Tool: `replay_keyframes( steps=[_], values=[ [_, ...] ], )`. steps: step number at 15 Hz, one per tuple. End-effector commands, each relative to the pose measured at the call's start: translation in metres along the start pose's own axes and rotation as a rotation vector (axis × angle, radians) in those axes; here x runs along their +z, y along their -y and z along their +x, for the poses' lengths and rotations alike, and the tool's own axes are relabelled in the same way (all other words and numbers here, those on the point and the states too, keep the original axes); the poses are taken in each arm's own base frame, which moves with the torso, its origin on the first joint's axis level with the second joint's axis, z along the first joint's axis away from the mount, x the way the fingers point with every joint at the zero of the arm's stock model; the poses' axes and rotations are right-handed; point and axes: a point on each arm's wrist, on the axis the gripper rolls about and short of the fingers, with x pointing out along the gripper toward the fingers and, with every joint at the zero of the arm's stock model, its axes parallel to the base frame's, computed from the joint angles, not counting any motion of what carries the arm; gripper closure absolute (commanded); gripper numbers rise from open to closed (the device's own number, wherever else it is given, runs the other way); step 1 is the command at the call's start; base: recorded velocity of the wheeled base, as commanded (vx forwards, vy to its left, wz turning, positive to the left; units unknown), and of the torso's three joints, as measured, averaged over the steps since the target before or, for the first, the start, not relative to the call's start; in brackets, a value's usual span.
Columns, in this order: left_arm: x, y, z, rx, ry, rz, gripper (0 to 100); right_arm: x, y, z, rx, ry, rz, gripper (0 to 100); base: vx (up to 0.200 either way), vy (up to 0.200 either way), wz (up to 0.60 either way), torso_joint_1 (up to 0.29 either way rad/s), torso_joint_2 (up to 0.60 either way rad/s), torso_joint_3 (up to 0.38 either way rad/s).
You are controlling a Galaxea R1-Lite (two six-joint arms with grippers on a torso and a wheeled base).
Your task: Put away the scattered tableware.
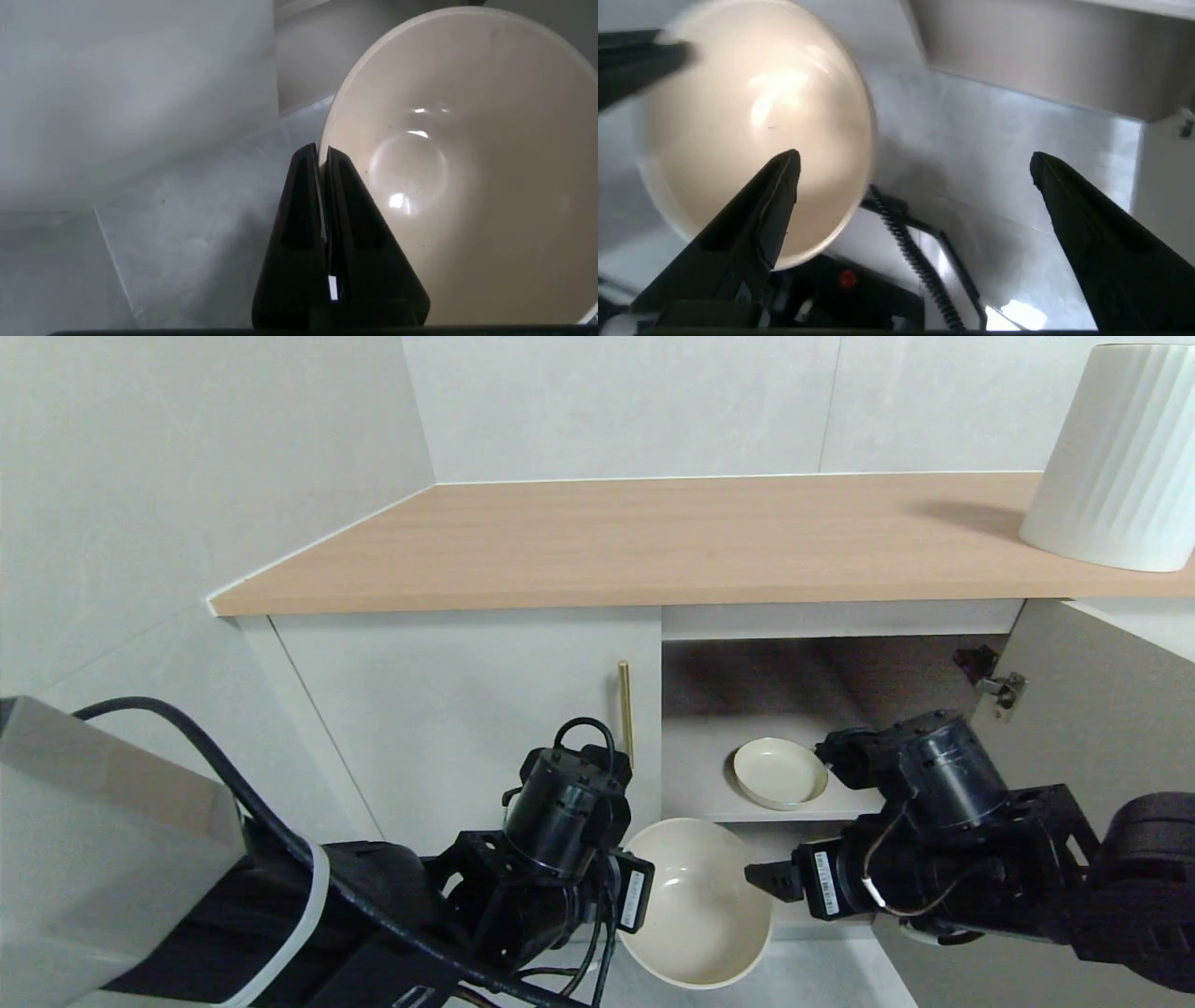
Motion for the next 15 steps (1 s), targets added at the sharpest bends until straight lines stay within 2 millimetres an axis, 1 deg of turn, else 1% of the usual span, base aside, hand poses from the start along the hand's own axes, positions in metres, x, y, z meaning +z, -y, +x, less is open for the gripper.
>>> replay_keyframes(
  steps=[1,4,7,8,15],
  values=[
    [0.0,0.001,-0.001,-0.002,0.002,0.003,100,-0.008,-0.001,0.018,-0.017,-0.045,-0.009,0,0.0,0.0,0.0,0.0,0.0,0.0],
    [0.0,0.002,-0.002,0.005,0.007,0.002,100,-0.01,-0.002,0.033,-0.031,-0.036,0.026,0,0.0,0.0,0.0,0.0,0.0,0.0],
    [0.0,0.002,-0.002,0.008,0.008,0.002,100,-0.008,-0.002,0.035,-0.043,-0.01,0.034,0,0.0,0.0,0.0,0.0,0.0,0.0],
    [0.0,0.002,-0.001,0.008,0.007,0.003,100,-0.008,-0.003,0.035,-0.043,-0.008,0.037,100,0.0,0.0,0.0,0.0,0.0,0.0],
    [0.0,0.002,-0.001,0.008,0.007,0.003,100,-0.011,-0.006,0.035,-0.036,-0.015,0.026,100,0.0,0.0,0.0,0.0,0.0,0.0]
  ],
)
